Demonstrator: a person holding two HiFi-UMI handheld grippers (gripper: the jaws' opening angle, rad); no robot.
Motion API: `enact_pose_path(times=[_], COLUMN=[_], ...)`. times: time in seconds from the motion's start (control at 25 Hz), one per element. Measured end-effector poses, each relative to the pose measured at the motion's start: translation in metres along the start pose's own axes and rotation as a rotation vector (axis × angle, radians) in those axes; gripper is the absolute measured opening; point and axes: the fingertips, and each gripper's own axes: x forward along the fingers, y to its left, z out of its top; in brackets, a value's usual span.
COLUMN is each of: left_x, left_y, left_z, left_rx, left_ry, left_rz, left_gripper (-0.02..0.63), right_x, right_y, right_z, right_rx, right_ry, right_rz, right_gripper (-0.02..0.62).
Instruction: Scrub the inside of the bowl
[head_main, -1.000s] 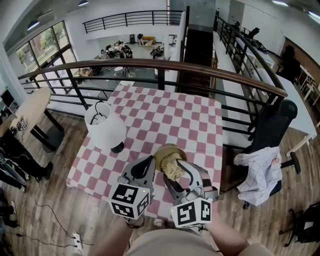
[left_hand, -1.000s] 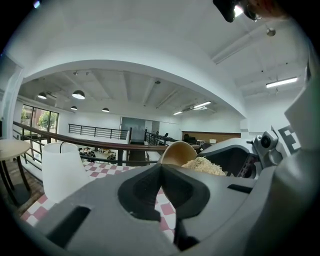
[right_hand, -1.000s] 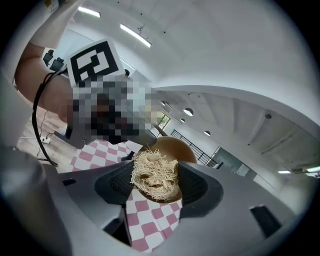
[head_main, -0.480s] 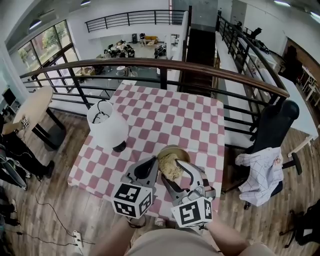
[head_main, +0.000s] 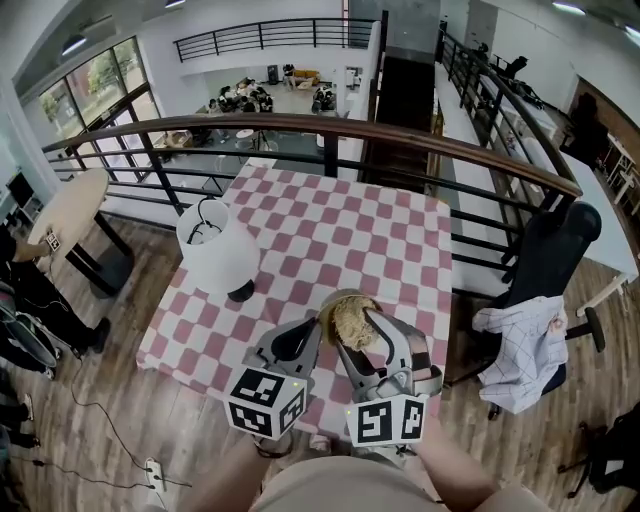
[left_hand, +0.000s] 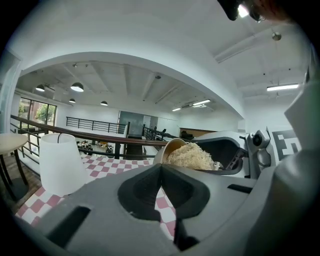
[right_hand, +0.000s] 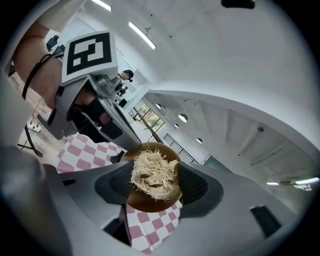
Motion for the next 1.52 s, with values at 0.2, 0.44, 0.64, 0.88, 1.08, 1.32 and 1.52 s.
enact_pose_path(times=[0.2, 0.44, 0.64, 0.88, 1.08, 1.32, 1.52], left_x=[-0.001, -0.007, -0.01, -0.016, -0.018, -0.016, -0.011], left_y=[-0.009, -0.002, 0.01, 0.025, 0.025, 0.016, -0.002], left_z=[0.006, 0.006, 0.005, 0.004, -0.004, -0.02, -0.029], left_rx=[0.013, -0.008, -0.018, -0.034, -0.043, 0.003, 0.068], left_ry=[-0.005, -0.011, -0.011, -0.011, 0.004, 0.064, 0.11], left_rz=[-0.015, -0.004, 0.025, 0.05, 0.045, 0.027, -0.026], left_gripper=[0.015, 0.014, 0.014, 0.014, 0.014, 0.014, 0.014], right_x=[0.002, 0.0, -0.005, -0.013, -0.019, -0.039, -0.039], right_y=[0.0, 0.012, 0.034, 0.048, 0.033, -0.005, -0.034], right_z=[0.02, 0.027, 0.03, 0.018, 0.006, 0.03, 0.047], right_rx=[0.019, 0.043, 0.02, 0.004, 0.005, 0.107, 0.173], right_ry=[-0.087, -0.115, -0.129, -0.092, -0.051, -0.143, -0.22], right_rz=[0.007, 0.094, 0.193, 0.229, 0.186, 0.124, 0.114], right_gripper=[0.252, 0.252, 0.252, 0.252, 0.252, 0.252, 0.252])
